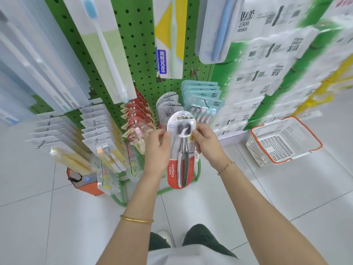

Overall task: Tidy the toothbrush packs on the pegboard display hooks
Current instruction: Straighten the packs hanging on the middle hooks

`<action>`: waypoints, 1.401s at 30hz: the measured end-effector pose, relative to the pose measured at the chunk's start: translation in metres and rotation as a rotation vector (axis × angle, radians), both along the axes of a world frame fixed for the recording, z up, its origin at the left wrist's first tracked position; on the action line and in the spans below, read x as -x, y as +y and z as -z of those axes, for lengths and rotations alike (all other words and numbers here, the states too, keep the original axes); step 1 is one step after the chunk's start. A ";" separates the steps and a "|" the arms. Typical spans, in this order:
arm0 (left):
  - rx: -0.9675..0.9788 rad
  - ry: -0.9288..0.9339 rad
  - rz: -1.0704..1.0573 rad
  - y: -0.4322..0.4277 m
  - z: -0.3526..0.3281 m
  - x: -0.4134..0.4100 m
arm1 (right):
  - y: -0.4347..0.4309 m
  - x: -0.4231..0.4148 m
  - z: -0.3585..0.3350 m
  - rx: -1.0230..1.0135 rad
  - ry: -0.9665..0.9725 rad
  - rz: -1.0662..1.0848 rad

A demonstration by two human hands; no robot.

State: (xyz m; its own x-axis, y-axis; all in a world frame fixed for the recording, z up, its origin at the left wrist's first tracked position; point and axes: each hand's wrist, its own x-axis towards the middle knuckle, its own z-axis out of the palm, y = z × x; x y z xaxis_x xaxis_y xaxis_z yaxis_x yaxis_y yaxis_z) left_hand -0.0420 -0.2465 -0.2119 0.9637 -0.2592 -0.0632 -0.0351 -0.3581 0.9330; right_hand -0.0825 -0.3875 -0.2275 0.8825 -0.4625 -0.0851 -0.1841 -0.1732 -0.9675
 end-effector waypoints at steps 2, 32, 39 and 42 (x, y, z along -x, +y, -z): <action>0.067 0.048 0.048 -0.005 0.001 0.010 | -0.003 0.006 -0.004 -0.003 -0.026 -0.007; -0.067 0.033 0.572 -0.031 -0.029 0.044 | -0.030 0.051 -0.031 -0.347 -0.213 0.386; -0.500 -0.417 0.541 -0.035 -0.023 0.057 | -0.028 0.059 -0.036 -0.394 -0.273 0.500; -0.472 -0.443 0.528 -0.038 -0.019 0.062 | -0.027 0.065 -0.037 -0.389 -0.291 0.468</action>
State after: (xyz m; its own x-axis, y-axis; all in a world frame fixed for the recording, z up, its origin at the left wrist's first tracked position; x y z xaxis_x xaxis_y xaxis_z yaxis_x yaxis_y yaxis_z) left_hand -0.1039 -0.2847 -0.1929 0.6843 -0.7251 0.0774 -0.6362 -0.5417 0.5494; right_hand -0.1478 -0.4147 -0.1909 0.6085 -0.7857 -0.1116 0.1231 0.2323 -0.9648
